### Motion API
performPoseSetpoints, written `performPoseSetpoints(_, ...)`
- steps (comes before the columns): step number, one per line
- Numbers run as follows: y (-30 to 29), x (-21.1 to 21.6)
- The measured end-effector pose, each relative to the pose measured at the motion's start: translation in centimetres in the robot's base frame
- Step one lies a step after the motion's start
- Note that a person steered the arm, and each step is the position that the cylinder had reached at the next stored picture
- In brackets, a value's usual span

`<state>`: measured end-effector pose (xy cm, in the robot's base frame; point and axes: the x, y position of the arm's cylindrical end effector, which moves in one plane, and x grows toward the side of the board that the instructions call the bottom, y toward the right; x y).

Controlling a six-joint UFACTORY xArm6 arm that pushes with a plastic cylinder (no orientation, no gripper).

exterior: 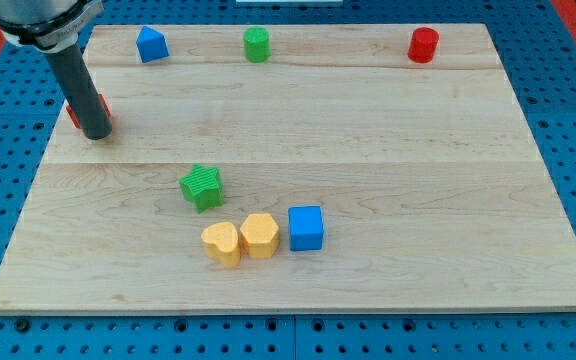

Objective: Push your hand to the bottom of the yellow heart

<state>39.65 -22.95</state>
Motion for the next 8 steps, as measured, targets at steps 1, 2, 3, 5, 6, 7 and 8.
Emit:
performPoseSetpoints(1, 0.0, 0.0)
performPoseSetpoints(2, 0.4, 3.1)
performPoseSetpoints(3, -0.5, 7.2)
performPoseSetpoints(5, 6.2, 11.9)
performPoseSetpoints(6, 6.1, 11.9)
performPoseSetpoints(7, 6.0, 11.9)
performPoseSetpoints(8, 6.0, 11.9)
